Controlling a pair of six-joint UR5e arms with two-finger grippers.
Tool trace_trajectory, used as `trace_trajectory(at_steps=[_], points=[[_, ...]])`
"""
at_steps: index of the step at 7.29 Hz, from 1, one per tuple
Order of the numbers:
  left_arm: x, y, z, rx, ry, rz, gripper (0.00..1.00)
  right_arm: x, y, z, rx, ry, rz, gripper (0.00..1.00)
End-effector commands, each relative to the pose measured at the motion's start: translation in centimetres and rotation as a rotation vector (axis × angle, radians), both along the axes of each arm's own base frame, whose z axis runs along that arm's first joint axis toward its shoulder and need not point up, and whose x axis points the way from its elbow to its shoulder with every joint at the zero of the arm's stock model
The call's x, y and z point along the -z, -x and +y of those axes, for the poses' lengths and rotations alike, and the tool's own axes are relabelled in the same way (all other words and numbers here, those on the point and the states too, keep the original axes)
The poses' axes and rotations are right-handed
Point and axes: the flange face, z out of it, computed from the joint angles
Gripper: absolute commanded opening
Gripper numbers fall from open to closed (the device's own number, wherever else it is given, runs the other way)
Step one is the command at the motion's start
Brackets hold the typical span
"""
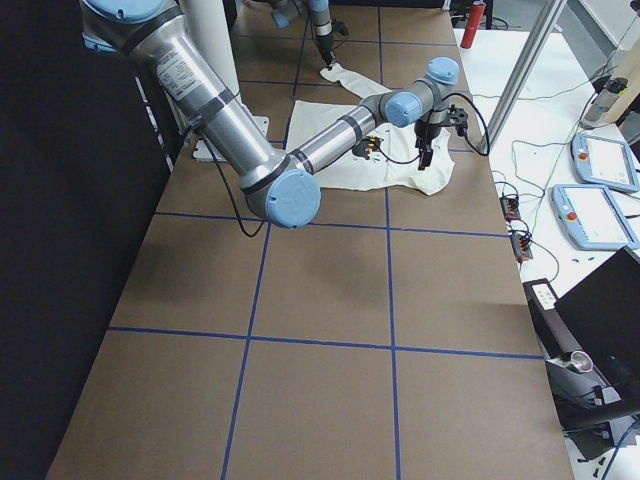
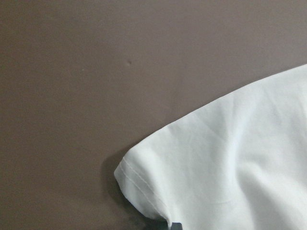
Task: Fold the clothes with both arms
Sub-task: 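Release the sleeve and raise the right gripper while the left gripper grasps the other cuff, then carry the grasped sleeve with the left gripper across the shirt toward the collar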
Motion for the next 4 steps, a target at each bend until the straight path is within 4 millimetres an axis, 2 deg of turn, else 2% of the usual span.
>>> trace_trajectory(at_steps=[1,2,3,4], points=[[3.8,1.6,-5.0,0.015,-0.119,0.014,0.0,-3.9,-2.5,2.3,-0.015,0.021,0.013,1.0],[6.8,2.3,-8.4,0.006,-0.189,-0.008,0.0,-5.8,-3.4,3.6,-0.018,0.031,0.022,1.0],[10.7,2.6,-12.3,-0.004,-0.242,-0.048,0.0,-8.0,-4.5,4.6,-0.017,0.042,0.031,1.0],[14.0,1.8,-15.2,0.005,-0.247,-0.048,0.0,-9.8,-5.8,5.9,-0.013,0.045,0.039,1.0]])
